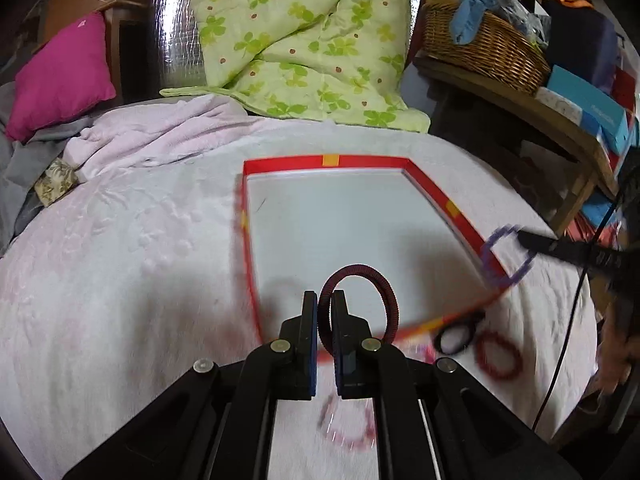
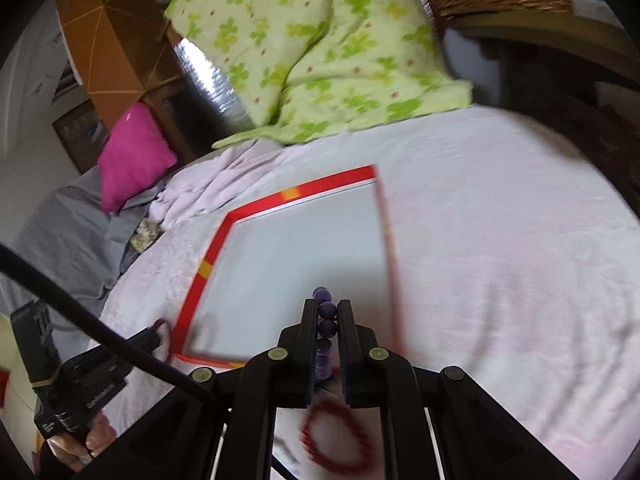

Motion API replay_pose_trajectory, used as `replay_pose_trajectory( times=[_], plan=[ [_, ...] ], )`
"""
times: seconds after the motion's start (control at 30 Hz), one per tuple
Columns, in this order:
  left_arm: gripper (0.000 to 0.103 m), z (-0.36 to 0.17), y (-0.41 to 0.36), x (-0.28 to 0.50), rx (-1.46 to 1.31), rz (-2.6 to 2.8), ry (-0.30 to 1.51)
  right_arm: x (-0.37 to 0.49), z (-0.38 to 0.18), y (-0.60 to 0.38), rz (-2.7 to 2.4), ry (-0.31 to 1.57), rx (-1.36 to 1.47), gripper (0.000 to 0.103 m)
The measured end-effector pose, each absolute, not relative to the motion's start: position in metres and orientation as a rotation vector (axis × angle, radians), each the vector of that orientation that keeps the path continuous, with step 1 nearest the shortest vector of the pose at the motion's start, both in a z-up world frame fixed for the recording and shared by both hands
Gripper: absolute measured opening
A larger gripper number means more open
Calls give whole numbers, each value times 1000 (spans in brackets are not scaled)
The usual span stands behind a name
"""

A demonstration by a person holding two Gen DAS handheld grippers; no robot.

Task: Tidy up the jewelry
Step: 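Open the left tool over the box while the right drops the purple bracelet in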

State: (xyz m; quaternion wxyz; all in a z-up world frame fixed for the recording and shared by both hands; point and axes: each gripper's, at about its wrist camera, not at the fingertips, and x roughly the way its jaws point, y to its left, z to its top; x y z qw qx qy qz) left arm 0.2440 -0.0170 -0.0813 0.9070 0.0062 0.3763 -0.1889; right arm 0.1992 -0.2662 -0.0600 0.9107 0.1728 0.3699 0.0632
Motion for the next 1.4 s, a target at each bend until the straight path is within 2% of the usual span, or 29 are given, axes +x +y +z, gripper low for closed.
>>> replay_pose_trajectory(
  times=[0.23,0.33,0.4,0.43,0.47,0.73,1.03,1.4],
  plan=[
    [7,-109,-33,275,75,-361,878,257,-95,-229,152,882,352,10],
    [10,-113,-34,278,112,-374,889,269,-108,-223,137,922,341,11],
    [31,-111,-33,276,134,-350,866,272,-113,-226,122,941,360,12],
    [51,-109,-31,275,140,-338,853,271,-113,-228,116,945,368,13],
    [59,-107,-30,273,144,-324,834,272,-112,-229,106,947,374,18],
    [62,-94,-15,253,162,-271,763,236,-85,-249,81,879,392,19],
    [64,-83,17,222,143,-179,720,194,-76,-276,105,889,433,19],
    [67,-117,10,243,126,-188,895,194,-109,-275,104,1043,426,19]
  ],
)
